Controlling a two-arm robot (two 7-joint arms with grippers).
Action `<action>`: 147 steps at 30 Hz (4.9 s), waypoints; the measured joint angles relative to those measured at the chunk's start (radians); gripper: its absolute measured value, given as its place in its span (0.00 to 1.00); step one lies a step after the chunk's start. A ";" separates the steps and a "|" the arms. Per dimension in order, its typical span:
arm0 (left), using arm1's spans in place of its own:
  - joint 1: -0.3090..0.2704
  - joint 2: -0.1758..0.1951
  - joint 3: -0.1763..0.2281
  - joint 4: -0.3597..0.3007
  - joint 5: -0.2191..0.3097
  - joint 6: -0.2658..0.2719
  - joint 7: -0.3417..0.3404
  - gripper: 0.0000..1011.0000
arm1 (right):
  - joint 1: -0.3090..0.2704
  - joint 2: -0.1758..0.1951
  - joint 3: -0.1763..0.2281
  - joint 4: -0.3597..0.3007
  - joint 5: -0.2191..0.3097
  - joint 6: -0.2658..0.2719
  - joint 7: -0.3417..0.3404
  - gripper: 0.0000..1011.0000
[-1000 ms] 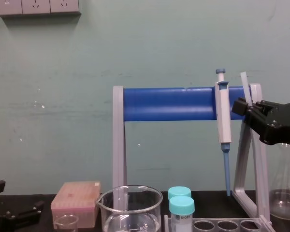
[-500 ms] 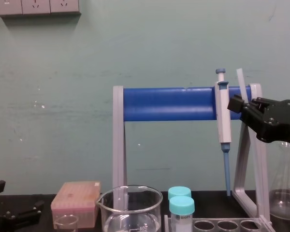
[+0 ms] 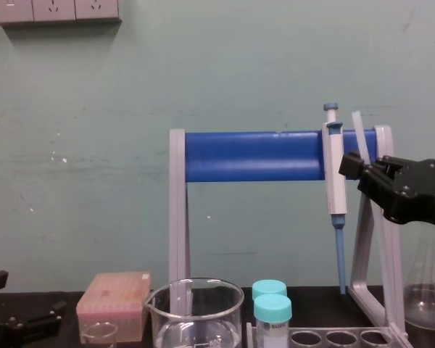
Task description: Pick up the stirring rod with one hand, then place it down.
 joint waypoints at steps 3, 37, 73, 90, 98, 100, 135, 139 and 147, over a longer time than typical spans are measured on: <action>0.000 0.000 0.000 0.000 0.000 0.000 0.000 0.99 | -0.003 0.001 -0.002 -0.001 0.008 0.007 0.004 0.07; 0.000 0.000 0.000 0.000 0.000 0.000 0.000 0.99 | 0.009 0.003 -0.039 0.077 0.052 0.058 0.044 0.07; 0.000 0.000 0.000 0.000 0.000 0.000 0.000 0.99 | 0.072 -0.026 -0.088 0.210 0.006 0.091 0.048 0.07; 0.000 0.000 0.000 0.000 0.000 0.000 0.000 0.99 | 0.070 -0.024 -0.086 0.207 0.008 0.088 0.048 0.22; 0.000 0.000 0.000 0.000 0.000 0.000 0.000 0.99 | 0.069 -0.024 -0.086 0.206 0.009 0.087 0.049 0.49; 0.000 0.000 0.000 0.000 0.000 0.000 0.000 0.99 | 0.069 -0.024 -0.086 0.206 0.009 0.087 0.049 0.53; 0.000 0.000 0.000 0.000 0.000 0.000 0.000 0.99 | -0.028 -0.010 0.028 -0.012 -0.173 0.028 -0.270 0.99; 0.000 0.000 0.000 0.000 0.000 0.000 0.000 0.99 | -0.064 -0.009 0.079 -0.053 -0.184 0.122 -0.357 0.99; 0.000 0.000 0.000 0.000 0.000 0.000 0.000 0.99 | -0.134 -0.009 0.153 -0.081 -0.150 0.326 -0.430 0.99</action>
